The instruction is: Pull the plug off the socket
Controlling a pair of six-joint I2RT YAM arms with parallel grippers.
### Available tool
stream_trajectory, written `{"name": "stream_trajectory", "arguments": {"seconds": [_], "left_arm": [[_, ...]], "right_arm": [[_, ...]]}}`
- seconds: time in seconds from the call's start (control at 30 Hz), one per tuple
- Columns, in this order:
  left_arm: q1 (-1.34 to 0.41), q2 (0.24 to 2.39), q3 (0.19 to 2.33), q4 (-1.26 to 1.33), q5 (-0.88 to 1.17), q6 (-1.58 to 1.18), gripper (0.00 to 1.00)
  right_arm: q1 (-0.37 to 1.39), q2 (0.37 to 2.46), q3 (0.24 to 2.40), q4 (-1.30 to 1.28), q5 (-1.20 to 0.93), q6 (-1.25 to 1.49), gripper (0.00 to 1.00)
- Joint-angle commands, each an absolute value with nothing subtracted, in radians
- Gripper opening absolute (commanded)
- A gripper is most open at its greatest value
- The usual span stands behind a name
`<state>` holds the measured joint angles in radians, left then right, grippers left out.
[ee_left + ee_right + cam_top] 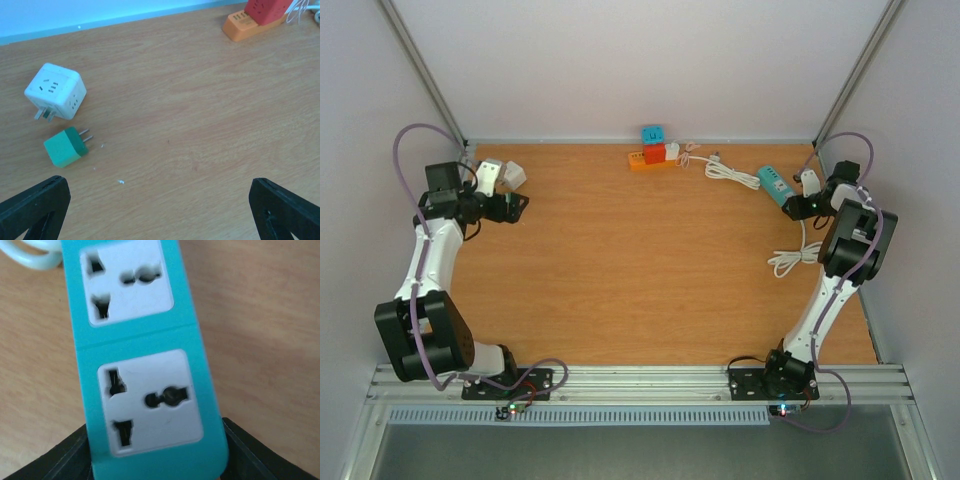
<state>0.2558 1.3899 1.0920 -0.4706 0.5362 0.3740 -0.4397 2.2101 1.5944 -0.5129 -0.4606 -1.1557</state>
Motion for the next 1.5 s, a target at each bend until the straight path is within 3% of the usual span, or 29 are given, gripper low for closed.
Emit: {"name": "stream_trajectory", "arguments": {"seconds": [0.0,0.23,0.47,0.7,0.93,1.07,1.2,1.47], "left_arm": [[0.253,1.447,1.174,-0.473,0.582,0.377,1.0],[0.252,1.596,1.296,-0.584,0.582,0.45,1.0],[0.252,1.687,1.414,-0.753,0.6,0.535,1.0],[0.25,1.695,1.39,-0.81,0.642,0.525,1.0],[0.235,1.654,1.315,-0.774,0.655,0.492,1.0],[0.209,1.63,1.358,-0.839,0.602,0.484,1.0],[0.203,1.629,1.452,-0.946,0.68,0.432,1.0],[0.191,1.472,1.37,-0.937,0.68,0.385,1.0]], "right_arm": [[-0.405,2.269,1.63,-0.45,-0.447,-1.067,0.62],[-0.4,2.344,1.842,-0.592,-0.465,-1.029,0.81],[-0.4,2.279,1.889,-0.707,-0.49,-1.007,0.91],[-0.388,2.208,1.899,-0.791,-0.595,-0.989,0.93],[-0.326,2.075,1.725,-0.723,-0.623,-1.012,0.93],[-0.286,2.027,1.707,-0.696,-0.609,-1.026,0.94],[-0.278,2.006,1.727,-0.73,-0.651,-1.015,0.93],[-0.271,1.958,1.624,-0.697,-0.665,-1.029,0.92]]}}
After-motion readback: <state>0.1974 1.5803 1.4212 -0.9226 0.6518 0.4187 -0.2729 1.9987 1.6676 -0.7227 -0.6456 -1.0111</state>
